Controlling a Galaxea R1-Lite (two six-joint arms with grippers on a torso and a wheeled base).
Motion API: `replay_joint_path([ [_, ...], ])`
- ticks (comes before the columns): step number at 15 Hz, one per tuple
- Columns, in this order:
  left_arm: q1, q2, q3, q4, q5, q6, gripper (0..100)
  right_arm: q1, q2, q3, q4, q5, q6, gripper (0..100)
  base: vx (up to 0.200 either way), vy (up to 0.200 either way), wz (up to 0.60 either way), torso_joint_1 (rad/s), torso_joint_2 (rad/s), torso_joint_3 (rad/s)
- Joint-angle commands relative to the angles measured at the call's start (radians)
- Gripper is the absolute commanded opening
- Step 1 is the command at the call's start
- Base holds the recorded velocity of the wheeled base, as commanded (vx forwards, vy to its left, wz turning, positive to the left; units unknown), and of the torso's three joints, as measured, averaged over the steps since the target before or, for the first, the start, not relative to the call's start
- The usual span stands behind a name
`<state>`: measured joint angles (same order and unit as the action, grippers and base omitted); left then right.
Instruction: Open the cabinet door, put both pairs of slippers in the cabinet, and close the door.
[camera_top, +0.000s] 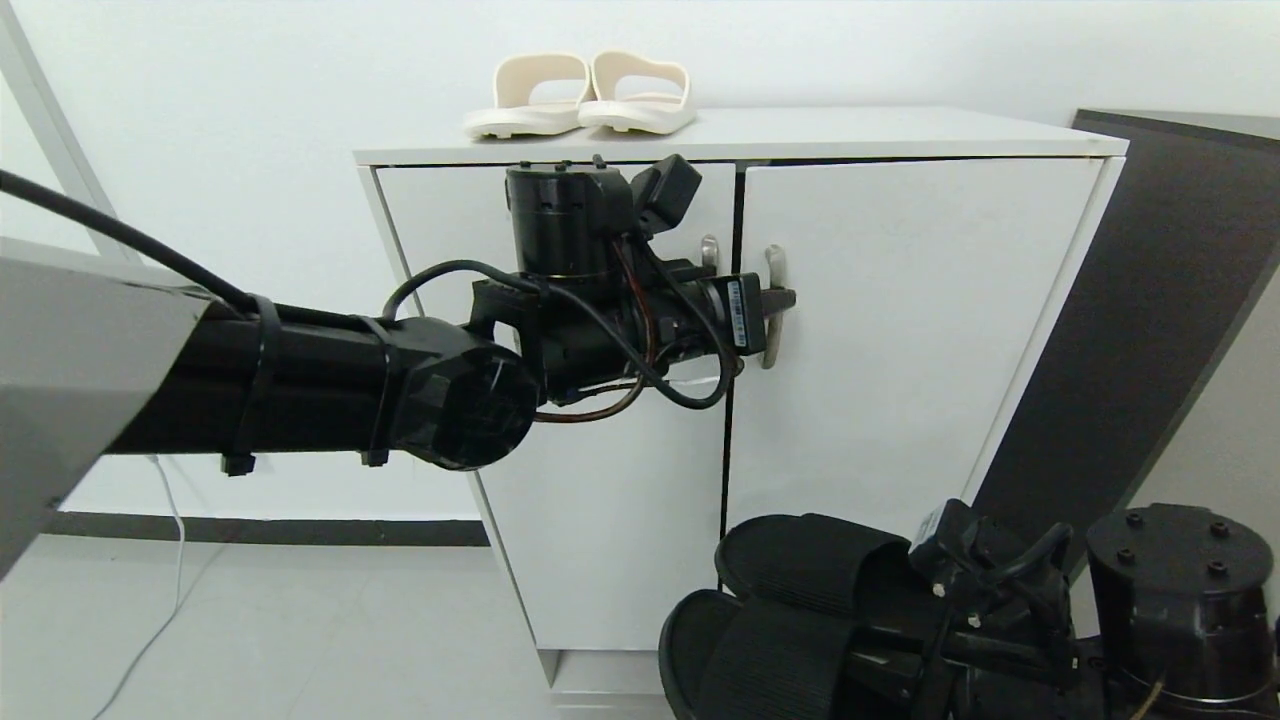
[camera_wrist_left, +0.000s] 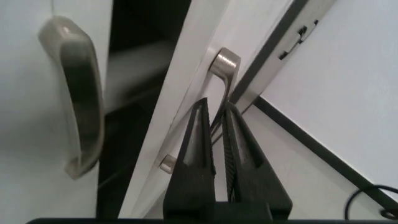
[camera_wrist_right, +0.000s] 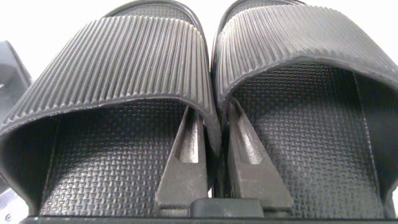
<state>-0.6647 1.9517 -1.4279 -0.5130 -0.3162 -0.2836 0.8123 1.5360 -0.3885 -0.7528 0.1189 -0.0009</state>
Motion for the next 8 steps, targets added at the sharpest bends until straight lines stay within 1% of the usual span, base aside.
replay_joint_path([
  [1,-0.012,-0.056,0.041,-0.004,0.0,-0.002,0,0.002,-0.004,0.01,0.0,0.008,-0.001,0,0.0,0.0,0.0,0.0,0.0,0.0],
  [3,-0.026,-0.1,0.101,-0.013,0.0,0.0,0,0.008,-0.027,0.03,0.0,0.071,-0.001,0,0.0,0.0,0.0,0.0,0.0,0.0],
  [4,-0.036,-0.137,0.159,-0.039,0.0,0.0,0,0.008,-0.056,0.046,0.0,0.13,-0.007,0,0.0,0.0,0.0,0.0,0.0,0.0],
  [5,-0.044,-0.162,0.199,-0.061,0.0,0.0,0,0.008,-0.069,0.06,0.001,0.159,-0.027,0,0.0,0.0,0.0,0.0,0.0,0.0],
  [6,-0.049,-0.185,0.231,-0.075,0.0,0.0,0,0.008,-0.073,0.071,0.0,0.173,-0.044,0,0.0,0.0,0.0,0.0,0.0,0.0],
  [8,-0.073,-0.258,0.325,-0.098,0.005,0.0,0,0.008,-0.063,0.082,0.0,0.176,-0.071,0,0.0,0.0,0.0,0.0,0.0,0.0],
])
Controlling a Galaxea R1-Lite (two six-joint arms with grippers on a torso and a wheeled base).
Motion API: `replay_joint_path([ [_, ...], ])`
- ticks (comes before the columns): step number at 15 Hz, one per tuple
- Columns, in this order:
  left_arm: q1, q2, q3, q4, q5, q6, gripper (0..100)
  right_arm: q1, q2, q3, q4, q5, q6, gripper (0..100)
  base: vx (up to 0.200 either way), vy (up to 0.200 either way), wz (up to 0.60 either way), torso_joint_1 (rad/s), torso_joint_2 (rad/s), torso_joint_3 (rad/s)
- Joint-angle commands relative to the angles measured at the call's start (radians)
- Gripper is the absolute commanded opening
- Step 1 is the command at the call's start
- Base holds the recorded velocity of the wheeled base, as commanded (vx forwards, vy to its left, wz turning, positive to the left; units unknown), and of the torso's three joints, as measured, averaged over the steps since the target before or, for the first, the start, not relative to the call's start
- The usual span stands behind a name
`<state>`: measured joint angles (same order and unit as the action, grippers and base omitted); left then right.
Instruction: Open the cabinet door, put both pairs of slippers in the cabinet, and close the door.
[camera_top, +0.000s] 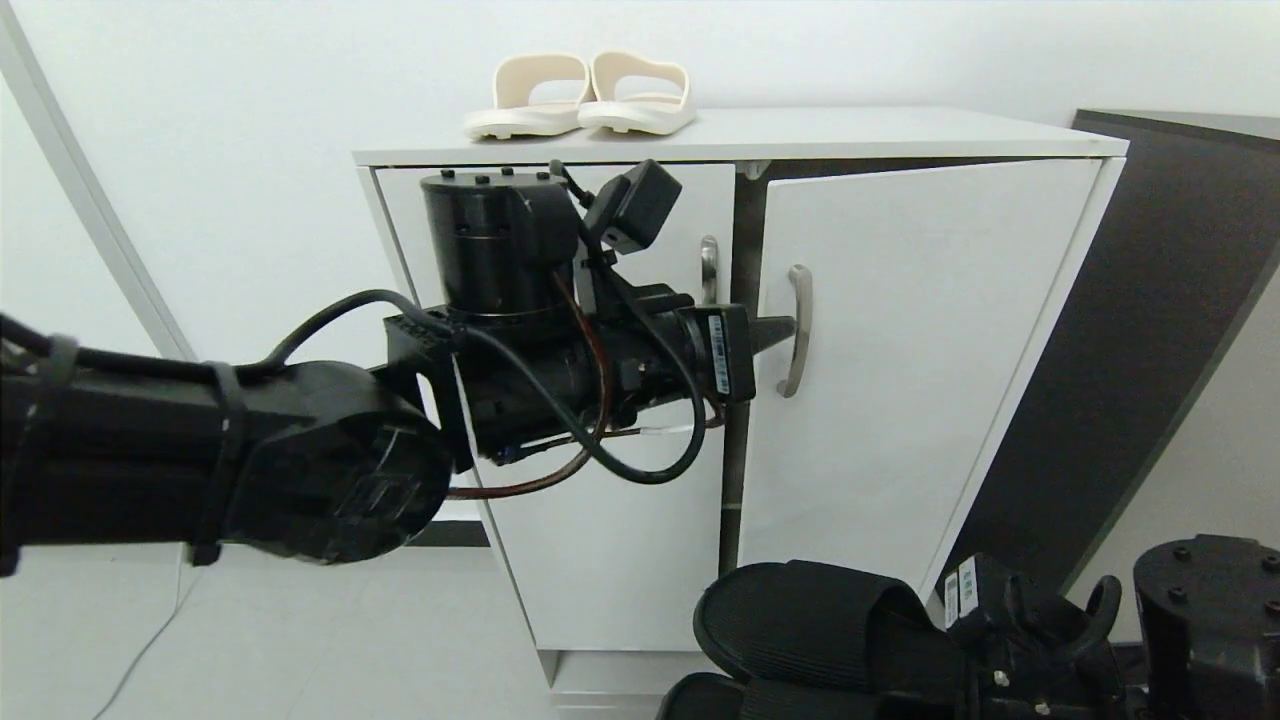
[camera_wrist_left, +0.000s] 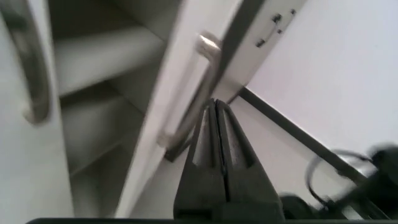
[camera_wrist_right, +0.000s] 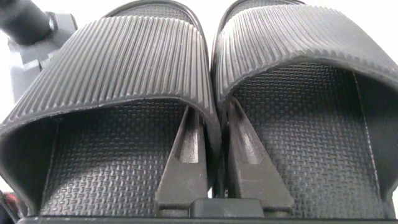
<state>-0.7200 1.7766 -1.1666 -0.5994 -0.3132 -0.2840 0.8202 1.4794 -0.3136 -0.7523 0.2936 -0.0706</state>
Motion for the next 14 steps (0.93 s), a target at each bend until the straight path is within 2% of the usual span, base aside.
replay_joint_path([
  [1,-0.018,-0.109,0.094,-0.022,0.002,0.0,0,-0.001,-0.004,0.007,-0.001,0.001,-0.001,0,0.0,0.0,0.0,0.0,0.0,0.0],
  [2,-0.013,-0.115,0.102,-0.033,0.0,0.0,0,-0.001,-0.002,0.007,-0.001,0.001,-0.001,0,0.0,0.0,0.0,0.0,0.0,0.0],
  [3,0.014,-0.109,0.1,-0.039,-0.001,-0.004,0,-0.001,-0.002,0.007,-0.001,0.001,-0.001,0,0.0,0.0,0.0,0.0,0.0,0.0],
  [4,0.047,-0.097,0.096,-0.045,-0.004,-0.02,0,-0.001,-0.001,0.007,-0.001,0.001,-0.001,0,0.0,0.0,0.0,0.0,0.0,0.0],
  [6,0.077,-0.037,0.065,-0.089,-0.004,-0.057,0,-0.001,0.004,0.007,-0.002,-0.001,-0.001,0,0.0,0.0,0.0,0.0,0.0,0.0],
  [9,0.077,0.044,0.013,-0.165,-0.004,-0.069,0,-0.001,0.006,0.005,-0.002,-0.002,-0.003,0,0.0,0.0,0.0,0.0,0.0,0.0],
  [14,0.077,0.192,-0.194,-0.134,-0.001,-0.072,0,0.0,0.006,0.007,-0.002,-0.001,-0.003,0,0.0,0.0,0.0,0.0,0.0,0.0],
])
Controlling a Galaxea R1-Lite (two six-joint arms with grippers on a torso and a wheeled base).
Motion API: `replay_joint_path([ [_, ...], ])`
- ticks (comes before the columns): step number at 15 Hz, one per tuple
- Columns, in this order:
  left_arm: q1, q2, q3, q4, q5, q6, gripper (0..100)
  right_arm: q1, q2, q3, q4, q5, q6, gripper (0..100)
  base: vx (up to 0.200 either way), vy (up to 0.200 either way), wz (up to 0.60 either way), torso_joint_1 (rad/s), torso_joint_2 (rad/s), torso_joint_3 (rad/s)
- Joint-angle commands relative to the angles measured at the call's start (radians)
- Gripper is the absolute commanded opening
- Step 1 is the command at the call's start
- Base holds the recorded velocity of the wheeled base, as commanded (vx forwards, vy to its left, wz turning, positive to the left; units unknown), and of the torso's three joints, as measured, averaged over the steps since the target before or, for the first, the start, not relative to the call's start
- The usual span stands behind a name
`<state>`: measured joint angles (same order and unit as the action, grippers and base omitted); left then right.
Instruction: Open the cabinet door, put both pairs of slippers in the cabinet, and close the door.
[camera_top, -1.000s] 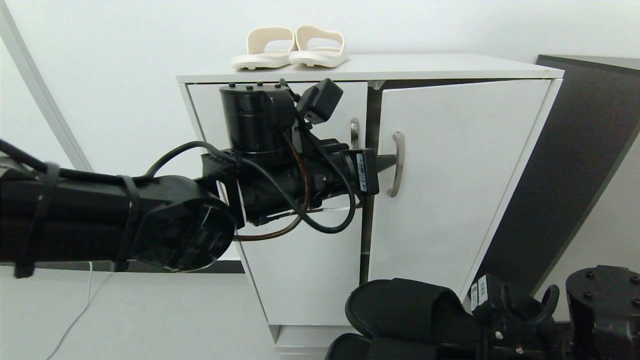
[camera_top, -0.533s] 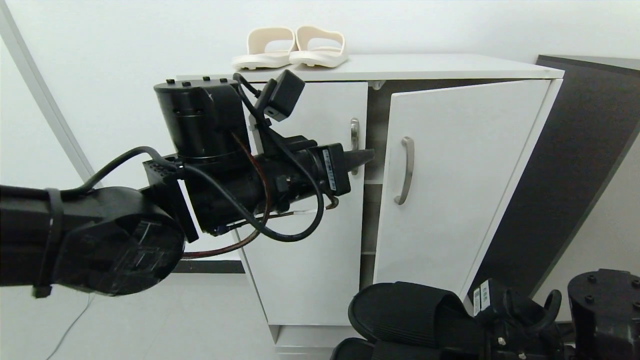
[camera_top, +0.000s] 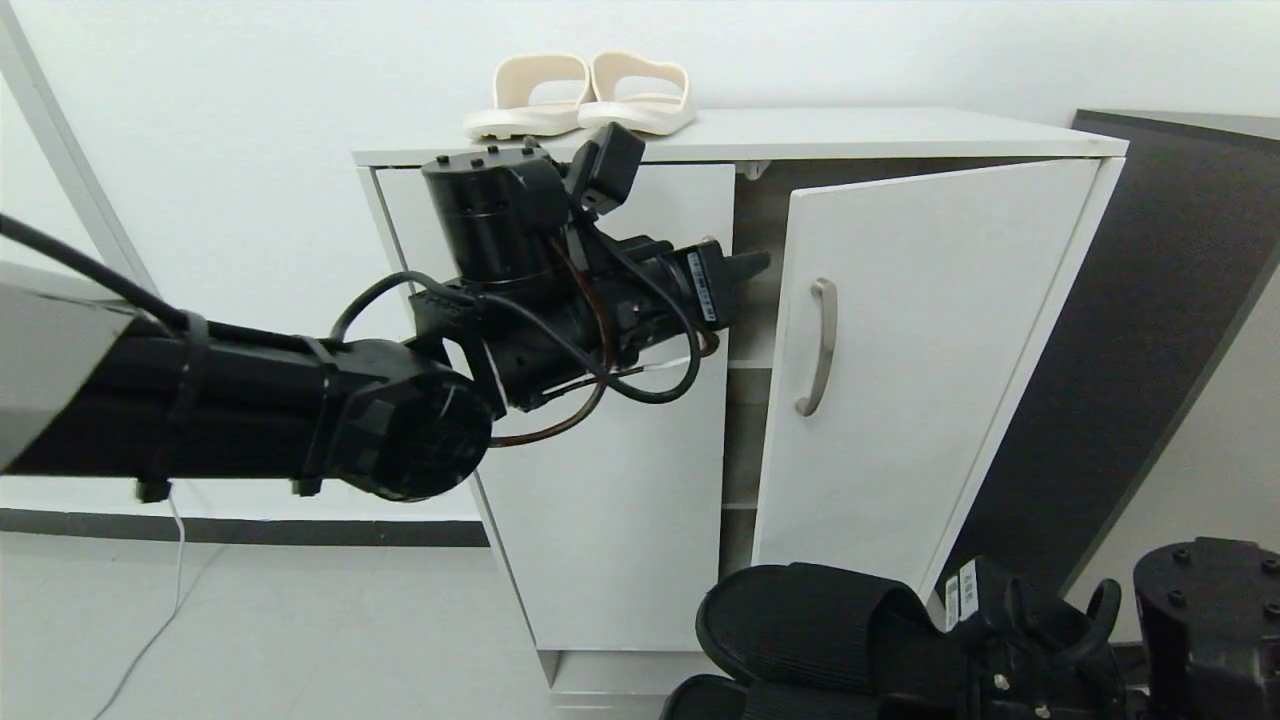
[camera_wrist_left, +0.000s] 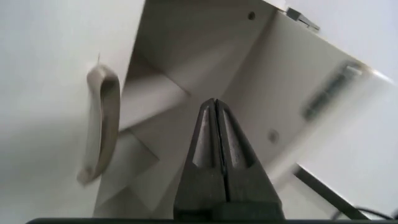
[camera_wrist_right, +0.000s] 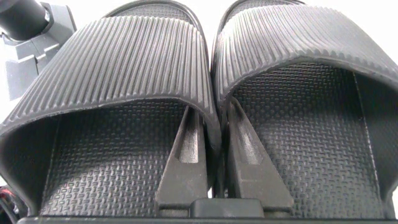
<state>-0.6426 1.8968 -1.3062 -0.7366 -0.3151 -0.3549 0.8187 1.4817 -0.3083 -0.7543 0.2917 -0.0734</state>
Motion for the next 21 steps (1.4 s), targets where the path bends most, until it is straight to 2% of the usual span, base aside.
replay_joint_path([
  [1,0.0,0.088,-0.077,0.003,0.001,0.001,0,0.002,0.003,0.002,0.0,0.001,0.0,0,0.0,0.0,0.0,0.0,0.0,0.0],
  [3,-0.002,0.119,-0.114,0.002,-0.001,0.001,0,0.002,0.003,0.002,0.001,0.001,-0.002,0,0.0,0.0,0.0,0.0,0.0,0.0],
  [7,-0.002,0.127,-0.116,0.002,0.002,0.001,0,0.01,0.009,0.003,0.001,0.004,-0.003,0,0.0,0.0,0.0,0.0,0.0,0.0],
  [10,-0.011,0.113,-0.085,-0.006,0.005,0.001,0,0.023,0.009,0.012,0.001,0.004,-0.02,0,-0.2,0.0,0.0,0.004,0.0,0.001],
  [13,-0.131,0.061,0.022,-0.075,0.007,0.005,0,0.039,0.011,0.02,0.001,0.007,-0.02,0,-0.2,0.0,0.0,-0.002,0.0,0.004],
  [15,-0.209,0.064,0.042,-0.115,0.008,0.008,0,0.062,0.003,0.031,0.0,0.014,-0.022,0,-0.1,0.0,0.0,0.006,0.0,-0.001],
  [16,-0.224,0.065,0.042,-0.119,0.008,0.008,0,0.074,0.0,0.035,0.0,0.014,-0.022,0,0.0,0.0,0.0,0.0,0.0,0.0],
  [18,-0.223,0.065,0.041,-0.119,0.007,0.013,0,0.08,-0.006,0.037,0.0,0.012,-0.022,0,0.0,0.0,0.0,0.0,0.0,0.0],
  [21,-0.189,0.057,0.042,-0.122,0.008,0.013,0,0.08,0.003,0.034,-0.002,0.01,-0.02,0,0.0,0.0,0.0,0.0,0.0,0.0],
])
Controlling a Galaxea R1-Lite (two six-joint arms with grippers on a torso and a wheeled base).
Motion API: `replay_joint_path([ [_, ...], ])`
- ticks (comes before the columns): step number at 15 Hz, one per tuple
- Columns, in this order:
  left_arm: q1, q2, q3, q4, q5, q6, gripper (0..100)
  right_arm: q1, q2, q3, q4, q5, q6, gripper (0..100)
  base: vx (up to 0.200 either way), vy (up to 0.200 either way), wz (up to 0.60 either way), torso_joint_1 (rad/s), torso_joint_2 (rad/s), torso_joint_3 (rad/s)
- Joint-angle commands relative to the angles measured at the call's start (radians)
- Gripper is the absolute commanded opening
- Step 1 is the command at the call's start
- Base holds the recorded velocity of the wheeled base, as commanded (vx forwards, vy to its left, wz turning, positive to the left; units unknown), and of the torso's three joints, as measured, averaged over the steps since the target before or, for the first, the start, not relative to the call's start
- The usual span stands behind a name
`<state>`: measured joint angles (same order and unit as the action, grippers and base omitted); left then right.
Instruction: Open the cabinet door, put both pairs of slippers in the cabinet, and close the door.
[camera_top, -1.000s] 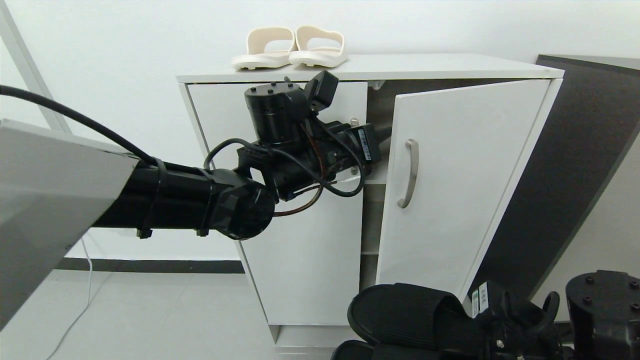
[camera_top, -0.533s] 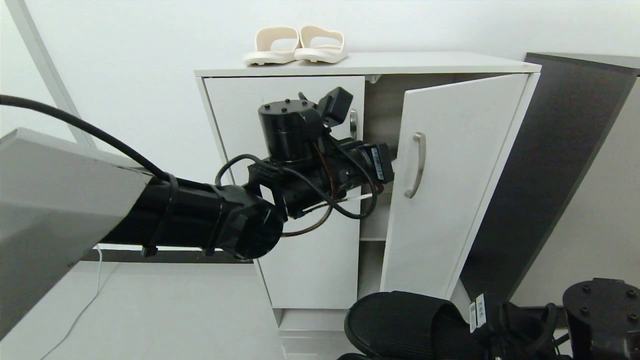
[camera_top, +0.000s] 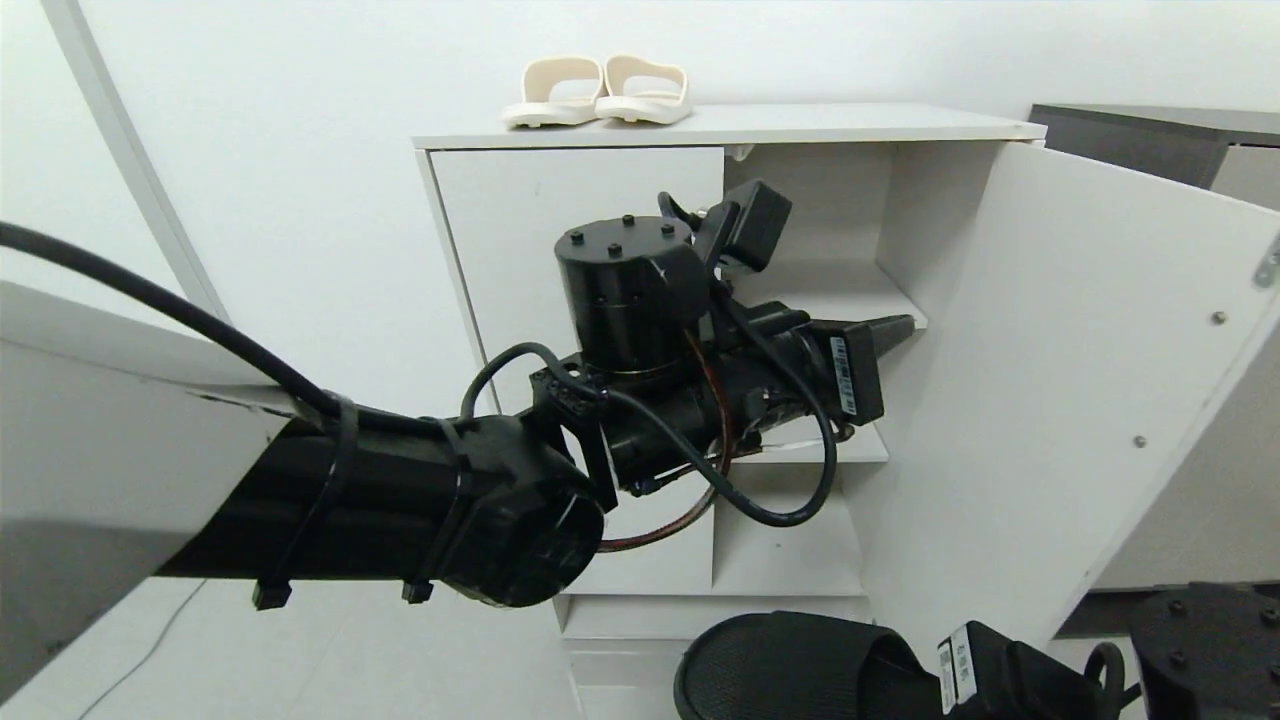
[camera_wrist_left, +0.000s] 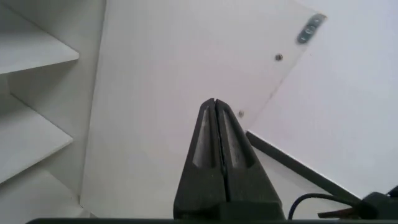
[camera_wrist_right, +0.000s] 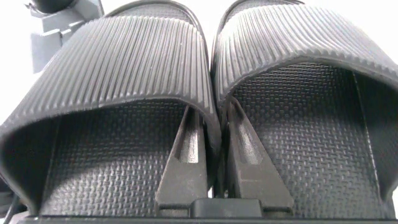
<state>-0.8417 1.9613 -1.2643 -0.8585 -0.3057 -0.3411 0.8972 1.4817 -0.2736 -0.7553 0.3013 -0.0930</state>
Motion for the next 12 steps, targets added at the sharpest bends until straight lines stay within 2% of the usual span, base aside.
replay_joint_path([
  [1,0.038,-0.053,0.028,0.016,0.013,0.002,0,-0.012,0.032,-0.016,-0.001,-0.007,0.006,0,0.0,0.0,0.0,0.0,0.0,0.0],
  [2,0.072,-0.137,0.085,0.058,0.014,0.01,0,-0.07,0.077,-0.047,-0.001,-0.027,0.009,0,0.0,0.0,0.0,0.0,0.0,0.0],
  [3,0.116,-0.255,0.129,0.148,0.034,0.056,0,-0.132,0.124,-0.088,-0.001,-0.091,0.015,0,0.0,0.0,0.0,0.0,0.0,0.0],
  [4,0.151,-0.364,0.18,0.234,0.097,0.111,0,-0.162,0.158,-0.122,-0.002,-0.157,0.042,0,0.0,0.0,0.0,0.0,0.0,0.0],
  [5,0.181,-0.493,0.24,0.32,0.185,0.151,0,-0.167,0.181,-0.15,-0.01,-0.22,0.095,0,0.0,0.0,0.0,0.0,0.0,0.0],
  [6,0.194,-0.582,0.284,0.388,0.246,0.152,0,-0.167,0.192,-0.165,-0.021,-0.249,0.124,0,0.0,0.0,0.0,0.0,0.0,0.0],
  [7,0.204,-0.691,0.333,0.486,0.332,0.157,0,-0.166,0.206,-0.182,-0.038,-0.286,0.134,0,0.0,0.0,0.0,0.0,0.0,0.0],
  [8,0.211,-0.883,0.391,0.671,0.505,0.159,0,-0.166,0.229,-0.216,-0.055,-0.372,0.142,0,0.0,0.0,0.0,0.0,0.0,0.0],
  [9,0.217,-0.967,0.417,0.737,0.579,0.159,0,-0.166,0.242,-0.231,-0.056,-0.406,0.142,0,0.0,0.0,0.0,0.0,0.0,0.0],
  [10,0.319,-1.125,0.477,0.826,0.652,0.162,0,-0.166,0.269,-0.26,-0.056,-0.478,0.154,0,0.0,0.0,0.0,0.0,0.0,0.0],
  [11,0.451,-1.237,0.529,0.872,0.655,0.174,0,-0.164,0.295,-0.288,-0.056,-0.544,0.177,0,0.0,0.0,0.0,0.0,0.0,0.0],
  [12,0.513,-1.291,0.568,0.888,0.657,0.177,0,-0.164,0.312,-0.306,-0.056,-0.576,0.191,0,0.0,0.0,0.0,0.0,0.0,0.0],
])
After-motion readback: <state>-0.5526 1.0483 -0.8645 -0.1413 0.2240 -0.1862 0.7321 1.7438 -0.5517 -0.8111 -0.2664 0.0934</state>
